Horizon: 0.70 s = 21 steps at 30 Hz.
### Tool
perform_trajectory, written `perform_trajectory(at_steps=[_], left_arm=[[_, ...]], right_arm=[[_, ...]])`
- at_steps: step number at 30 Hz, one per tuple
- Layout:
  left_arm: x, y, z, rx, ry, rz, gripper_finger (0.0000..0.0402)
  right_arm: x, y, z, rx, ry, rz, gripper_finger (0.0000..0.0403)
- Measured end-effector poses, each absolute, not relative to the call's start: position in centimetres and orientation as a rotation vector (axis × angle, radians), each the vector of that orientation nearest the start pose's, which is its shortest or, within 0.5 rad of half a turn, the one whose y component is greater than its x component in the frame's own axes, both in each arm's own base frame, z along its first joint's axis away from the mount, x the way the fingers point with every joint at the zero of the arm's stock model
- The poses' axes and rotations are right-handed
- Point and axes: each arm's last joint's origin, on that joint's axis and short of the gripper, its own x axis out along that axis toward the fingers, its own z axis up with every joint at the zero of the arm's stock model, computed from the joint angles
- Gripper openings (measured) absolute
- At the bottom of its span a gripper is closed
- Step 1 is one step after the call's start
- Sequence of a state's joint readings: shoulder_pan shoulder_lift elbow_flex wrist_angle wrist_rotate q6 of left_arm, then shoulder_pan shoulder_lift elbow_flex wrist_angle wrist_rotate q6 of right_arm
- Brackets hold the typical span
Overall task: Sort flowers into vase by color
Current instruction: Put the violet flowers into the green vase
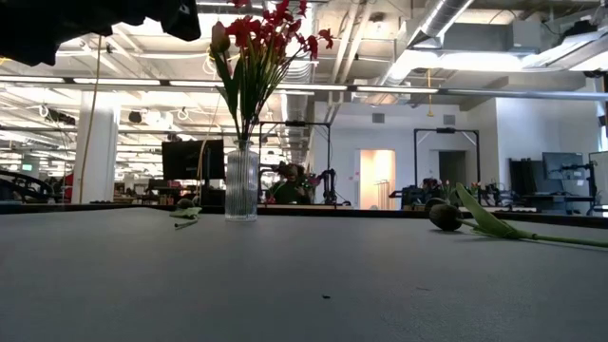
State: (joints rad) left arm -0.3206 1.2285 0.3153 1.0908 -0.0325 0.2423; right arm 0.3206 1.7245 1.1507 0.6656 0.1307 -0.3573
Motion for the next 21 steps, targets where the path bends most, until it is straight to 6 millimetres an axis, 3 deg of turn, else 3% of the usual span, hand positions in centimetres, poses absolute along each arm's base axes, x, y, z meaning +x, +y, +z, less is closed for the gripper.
perform_trajectory(at_steps=[2,11,21], left_arm=[[21.3,-6.9,21.1,0.214,-0.193,-0.256,0.0049],[20.0,-6.2,21.5,0.238,-0.067,-0.163,0.0155],[16.2,-4.2,21.4,0.173,0.207,0.078,0.0167]], right_arm=[[37.6,12.1,29.0,-0.309,-0.118,0.172,0.0027],[37.5,12.5,28.4,-0.191,-0.036,0.198,0.0042],[37.6,14.5,28.4,-0.144,-0.179,0.251,0.0032]])
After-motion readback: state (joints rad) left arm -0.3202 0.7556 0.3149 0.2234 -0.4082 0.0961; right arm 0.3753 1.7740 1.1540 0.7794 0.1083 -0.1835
